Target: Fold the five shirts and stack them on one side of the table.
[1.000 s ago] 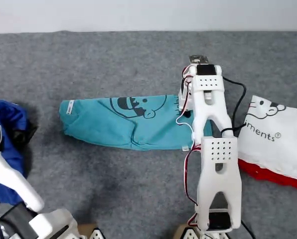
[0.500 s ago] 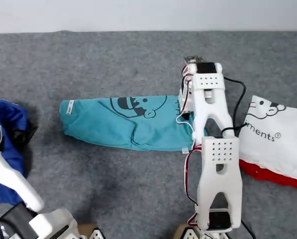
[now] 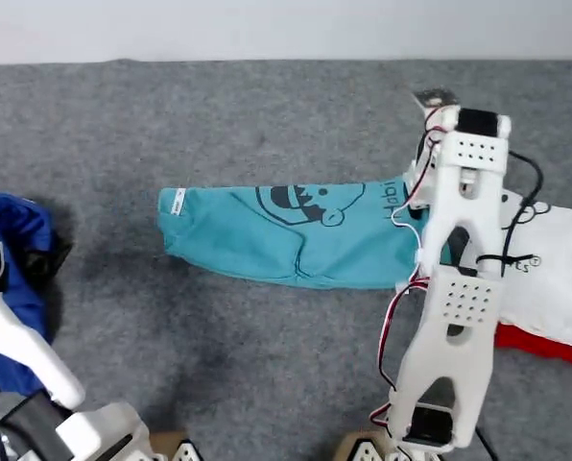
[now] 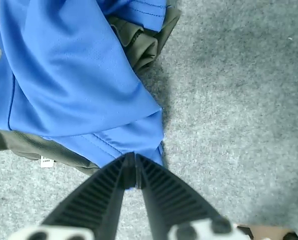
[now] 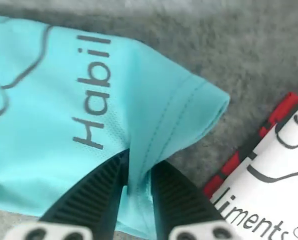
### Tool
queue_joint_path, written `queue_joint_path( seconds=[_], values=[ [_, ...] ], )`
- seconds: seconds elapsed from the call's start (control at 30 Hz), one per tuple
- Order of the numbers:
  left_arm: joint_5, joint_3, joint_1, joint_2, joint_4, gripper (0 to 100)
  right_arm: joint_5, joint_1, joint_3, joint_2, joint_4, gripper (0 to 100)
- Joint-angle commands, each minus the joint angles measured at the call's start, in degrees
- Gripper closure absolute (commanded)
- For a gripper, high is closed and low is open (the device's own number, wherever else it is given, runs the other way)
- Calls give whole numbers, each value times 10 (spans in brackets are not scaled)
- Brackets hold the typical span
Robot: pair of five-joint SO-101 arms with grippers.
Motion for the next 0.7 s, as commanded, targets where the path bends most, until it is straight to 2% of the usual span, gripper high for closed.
queue_joint_path(
  seconds=[0.0,0.2,0.4,0.67],
  values=[
    [-4,-1,4,-24,14,994,9,-49,0,-66,25,989],
    [-4,-1,4,-28,14,994,7,-183,0,-123,25,989],
    [-4,-1,36,-29,14,994,5,-329,-4,-142,9,989],
    [-1,-1,104,-30,14,994,7,-435,-4,-73,-142,989]
  ],
)
